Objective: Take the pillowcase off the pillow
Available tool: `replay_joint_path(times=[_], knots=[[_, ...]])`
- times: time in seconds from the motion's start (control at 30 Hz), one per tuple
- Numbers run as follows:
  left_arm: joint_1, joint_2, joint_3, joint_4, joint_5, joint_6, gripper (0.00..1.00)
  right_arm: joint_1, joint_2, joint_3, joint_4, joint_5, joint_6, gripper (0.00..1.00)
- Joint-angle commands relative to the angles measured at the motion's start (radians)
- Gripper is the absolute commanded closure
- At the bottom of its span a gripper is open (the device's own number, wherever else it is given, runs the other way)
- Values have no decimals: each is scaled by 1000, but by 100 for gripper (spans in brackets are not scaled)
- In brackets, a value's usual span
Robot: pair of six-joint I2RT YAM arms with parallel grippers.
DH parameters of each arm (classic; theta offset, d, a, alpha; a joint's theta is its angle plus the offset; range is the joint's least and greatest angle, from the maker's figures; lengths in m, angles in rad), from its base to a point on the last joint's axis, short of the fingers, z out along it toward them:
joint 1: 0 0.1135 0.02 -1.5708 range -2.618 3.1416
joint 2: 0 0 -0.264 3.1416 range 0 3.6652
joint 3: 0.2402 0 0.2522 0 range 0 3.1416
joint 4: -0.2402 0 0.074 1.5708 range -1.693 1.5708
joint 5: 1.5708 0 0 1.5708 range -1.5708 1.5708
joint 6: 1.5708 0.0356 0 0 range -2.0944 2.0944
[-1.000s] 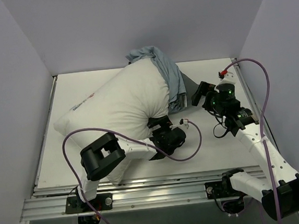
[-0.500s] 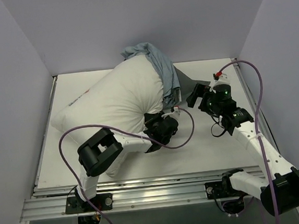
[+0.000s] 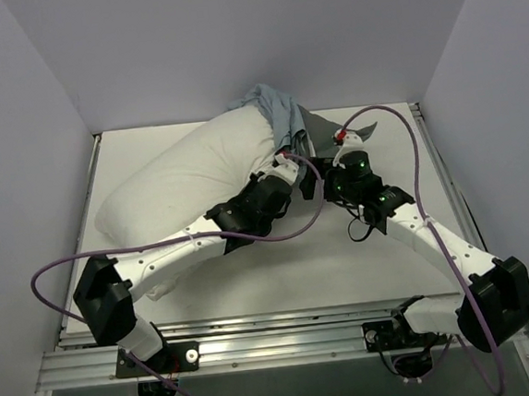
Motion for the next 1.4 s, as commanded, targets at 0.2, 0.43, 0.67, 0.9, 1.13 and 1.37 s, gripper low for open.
replay_joint_path(times=[0.2,0.43,0.67,0.9,1.13,1.37], knots=[[-10,-209,83,-153,127,-166,98,184,123,200,64,248,-73,2],[10,-290,59,-213,110,-209,98,209,218,228,32,408,-50,28],[129,-422,39,-335,52,-215,98,75,214,227,-129,606,-4,100],[295,-535,36,-415,44,-213,98,-142,128,317,-179,603,21,100],[410,-618,33,-492,1,-220,98,-343,108,436,-222,522,47,100],[491,-617,75,-446,39,-192,98,-395,204,632,-225,370,27,100]])
